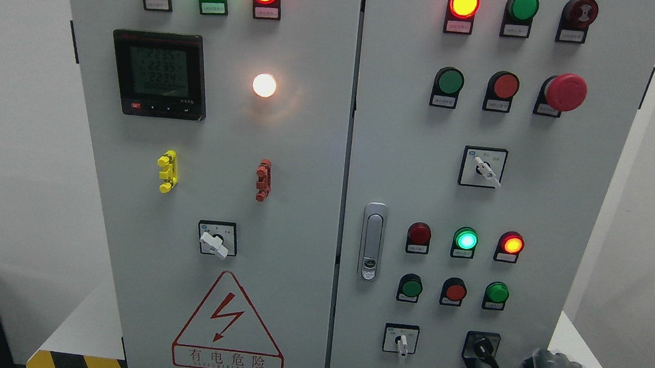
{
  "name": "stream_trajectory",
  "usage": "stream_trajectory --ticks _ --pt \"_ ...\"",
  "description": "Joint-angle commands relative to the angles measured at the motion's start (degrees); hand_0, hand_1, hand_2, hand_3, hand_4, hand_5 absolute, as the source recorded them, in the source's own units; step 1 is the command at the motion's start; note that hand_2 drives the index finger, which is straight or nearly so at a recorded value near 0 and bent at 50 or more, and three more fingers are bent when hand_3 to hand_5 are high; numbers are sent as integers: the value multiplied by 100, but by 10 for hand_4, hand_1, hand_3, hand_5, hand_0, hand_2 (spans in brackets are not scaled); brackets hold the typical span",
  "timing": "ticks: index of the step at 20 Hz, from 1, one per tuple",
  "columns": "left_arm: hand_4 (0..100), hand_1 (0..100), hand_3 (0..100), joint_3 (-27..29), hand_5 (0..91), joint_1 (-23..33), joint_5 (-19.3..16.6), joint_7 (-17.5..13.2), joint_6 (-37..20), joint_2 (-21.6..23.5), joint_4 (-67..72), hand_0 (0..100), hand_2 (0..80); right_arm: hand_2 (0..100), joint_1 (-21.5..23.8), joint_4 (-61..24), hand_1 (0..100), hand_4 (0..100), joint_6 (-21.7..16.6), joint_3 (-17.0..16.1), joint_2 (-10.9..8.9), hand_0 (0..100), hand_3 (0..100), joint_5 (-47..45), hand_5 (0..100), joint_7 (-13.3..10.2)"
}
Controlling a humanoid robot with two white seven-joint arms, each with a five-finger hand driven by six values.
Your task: Flip black knob to close circuit
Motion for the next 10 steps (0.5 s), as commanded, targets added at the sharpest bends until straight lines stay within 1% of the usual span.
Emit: stream_trajectory --ticks 1,4,10 --pt "0 556 0 0 0 123 0 2 2 0 1 120 0 855 32 -22 61 913 -13 228 -8 0 1000 -15 946 -100" --pt "0 556 0 0 0 123 0 2 2 0 1 120 0 854 32 -22 62 913 -31 281 0 0 1000 -15 946 -170" --pt "0 556 0 0 0 123 0 2 2 0 1 120 0 854 67 -48 64 912 -31 378 0 0 1000 -15 942 -179"
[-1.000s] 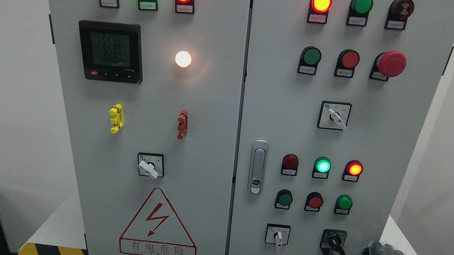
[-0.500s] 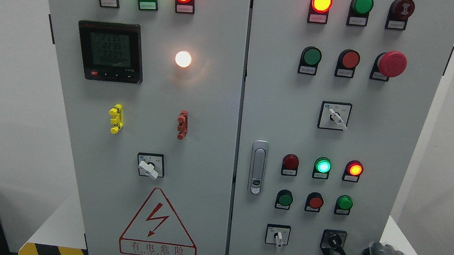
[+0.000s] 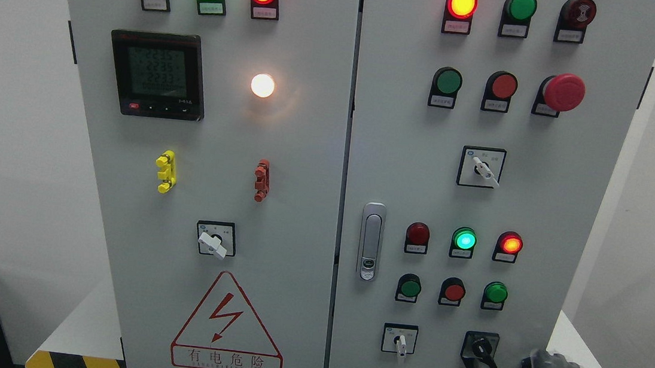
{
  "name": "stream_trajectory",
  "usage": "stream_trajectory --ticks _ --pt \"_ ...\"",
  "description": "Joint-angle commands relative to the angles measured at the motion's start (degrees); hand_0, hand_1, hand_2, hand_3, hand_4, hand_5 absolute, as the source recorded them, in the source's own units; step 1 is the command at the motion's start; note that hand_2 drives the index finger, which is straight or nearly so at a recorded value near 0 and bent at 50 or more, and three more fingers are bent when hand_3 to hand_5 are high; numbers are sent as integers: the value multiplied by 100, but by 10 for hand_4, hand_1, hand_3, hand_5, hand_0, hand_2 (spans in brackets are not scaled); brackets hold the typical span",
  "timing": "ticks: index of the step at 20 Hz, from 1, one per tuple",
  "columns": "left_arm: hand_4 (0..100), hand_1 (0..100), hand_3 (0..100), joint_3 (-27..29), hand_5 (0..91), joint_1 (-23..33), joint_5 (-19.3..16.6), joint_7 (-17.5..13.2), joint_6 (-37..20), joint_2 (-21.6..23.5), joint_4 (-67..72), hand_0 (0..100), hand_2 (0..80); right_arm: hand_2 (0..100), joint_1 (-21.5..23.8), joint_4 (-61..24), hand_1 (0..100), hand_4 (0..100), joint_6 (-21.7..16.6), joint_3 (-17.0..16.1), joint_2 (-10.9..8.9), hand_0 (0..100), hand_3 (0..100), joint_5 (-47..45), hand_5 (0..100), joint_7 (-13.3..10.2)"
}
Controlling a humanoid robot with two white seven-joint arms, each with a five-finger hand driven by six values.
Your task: Flip black knob to close circuit
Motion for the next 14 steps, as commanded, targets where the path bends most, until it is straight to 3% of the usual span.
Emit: stream_trajectory --ticks 1,14 --pt "0 556 0 0 0 123 0 2 2 0 1 120 0 854 25 -40 64 912 -37 216 6 0 1000 -4 942 15" --pt "0 556 0 0 0 123 0 2 2 0 1 120 0 852 140 -137 68 911 -37 339 68 0 1000 -4 941 -29"
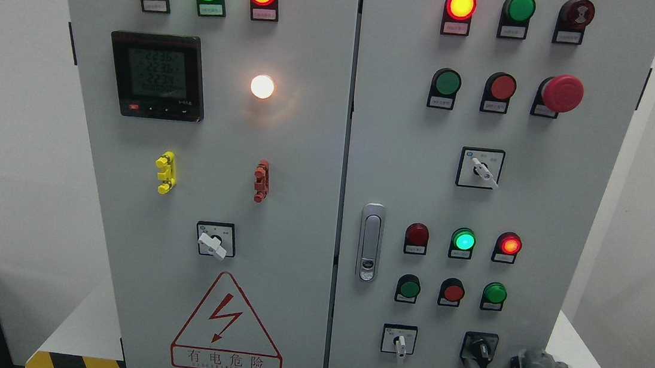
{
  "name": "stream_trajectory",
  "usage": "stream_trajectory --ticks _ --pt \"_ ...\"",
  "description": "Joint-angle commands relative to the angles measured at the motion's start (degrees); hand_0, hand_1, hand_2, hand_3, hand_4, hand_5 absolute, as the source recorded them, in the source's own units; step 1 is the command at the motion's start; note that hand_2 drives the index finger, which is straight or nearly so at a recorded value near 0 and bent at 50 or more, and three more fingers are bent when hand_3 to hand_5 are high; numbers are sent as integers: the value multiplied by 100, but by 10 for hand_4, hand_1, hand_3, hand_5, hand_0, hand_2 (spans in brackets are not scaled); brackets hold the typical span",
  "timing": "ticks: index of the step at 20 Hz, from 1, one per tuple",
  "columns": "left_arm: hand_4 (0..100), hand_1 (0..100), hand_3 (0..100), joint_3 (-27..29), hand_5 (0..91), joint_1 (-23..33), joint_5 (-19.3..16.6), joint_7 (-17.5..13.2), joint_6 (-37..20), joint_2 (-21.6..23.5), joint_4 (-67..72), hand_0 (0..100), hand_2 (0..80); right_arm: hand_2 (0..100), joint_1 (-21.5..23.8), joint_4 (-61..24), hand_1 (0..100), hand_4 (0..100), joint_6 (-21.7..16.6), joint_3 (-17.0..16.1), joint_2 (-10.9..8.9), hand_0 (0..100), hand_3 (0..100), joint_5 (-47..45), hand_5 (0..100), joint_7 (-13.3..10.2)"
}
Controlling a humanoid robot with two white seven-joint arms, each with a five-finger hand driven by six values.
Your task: Flip black knob to close circuit
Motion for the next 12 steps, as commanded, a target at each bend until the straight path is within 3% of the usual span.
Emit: stream_trajectory --ticks 1,12 --pt "0 556 0 0 0 123 0 2 2 0 0 120 0 853 58 -72 68 911 -6 119 42 0 1000 0 941 26" --pt "0 556 0 0 0 123 0 2 2 0 0 120 0 804 365 -581 69 875 -6 23 7 0 1000 -501 927 -44"
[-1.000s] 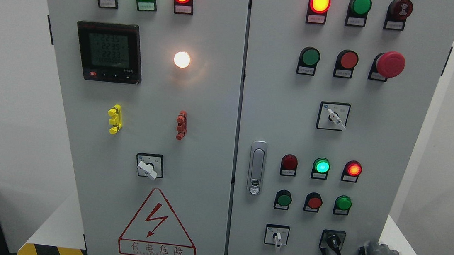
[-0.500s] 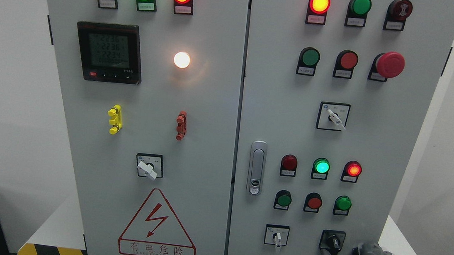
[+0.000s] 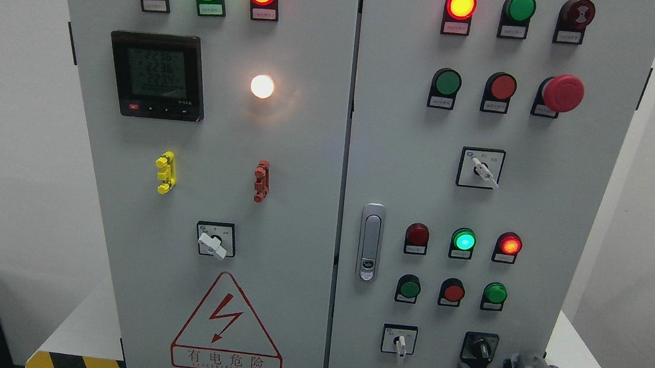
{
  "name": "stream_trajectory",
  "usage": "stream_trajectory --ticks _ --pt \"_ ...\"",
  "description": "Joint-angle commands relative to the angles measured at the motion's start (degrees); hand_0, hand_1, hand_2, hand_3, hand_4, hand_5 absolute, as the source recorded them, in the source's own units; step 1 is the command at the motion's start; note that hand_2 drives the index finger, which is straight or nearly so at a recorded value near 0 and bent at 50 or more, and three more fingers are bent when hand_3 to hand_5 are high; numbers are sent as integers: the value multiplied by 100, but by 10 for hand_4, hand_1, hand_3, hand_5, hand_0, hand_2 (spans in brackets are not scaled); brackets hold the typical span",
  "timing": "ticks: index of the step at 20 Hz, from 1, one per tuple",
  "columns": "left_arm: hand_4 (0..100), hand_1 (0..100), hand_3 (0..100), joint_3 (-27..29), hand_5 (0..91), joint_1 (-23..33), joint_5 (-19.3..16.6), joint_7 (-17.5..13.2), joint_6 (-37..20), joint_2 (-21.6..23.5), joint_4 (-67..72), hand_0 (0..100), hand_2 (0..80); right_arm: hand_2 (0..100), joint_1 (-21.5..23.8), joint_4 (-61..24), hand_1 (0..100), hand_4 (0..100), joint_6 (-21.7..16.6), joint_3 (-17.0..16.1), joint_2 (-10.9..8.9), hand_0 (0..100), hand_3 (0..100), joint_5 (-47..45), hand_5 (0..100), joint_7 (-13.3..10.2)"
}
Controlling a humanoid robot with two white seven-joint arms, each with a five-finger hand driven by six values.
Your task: Flip black knob to close circuit
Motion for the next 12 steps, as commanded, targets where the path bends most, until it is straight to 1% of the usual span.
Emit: stream_trajectory --ticks 1,5,7,8,10,12 --pt "0 556 0 0 0 123 0 2 1 0 -8 120 0 802 265 -494 70 875 14 -24 -17 0 1000 -255 925 -7" --pt "0 556 0 0 0 123 0 2 -8 0 0 120 0 790 555 -898 68 868 14 -86 -34 0 1000 -606 914 -7" --pt "0 556 0 0 0 123 0 2 1 0 -8 120 0 784 696 -1092 69 868 22 -147 -17 0 1000 -973 911 -34" --pt "0 556 0 0 0 123 0 2 1 0 0 120 0 767 792 -1197 69 859 22 -191 -17 0 994 -1315 897 -138" --pt "0 556 0 0 0 123 0 2 1 0 0 120 0 741 1012 -1399 71 854 23 -340 1 0 984 -2106 880 -419" --pt "0 556 0 0 0 123 0 2 1 0 0 120 0 682 1232 -1531 77 839 5 -533 1 0 968 -2844 833 -587"
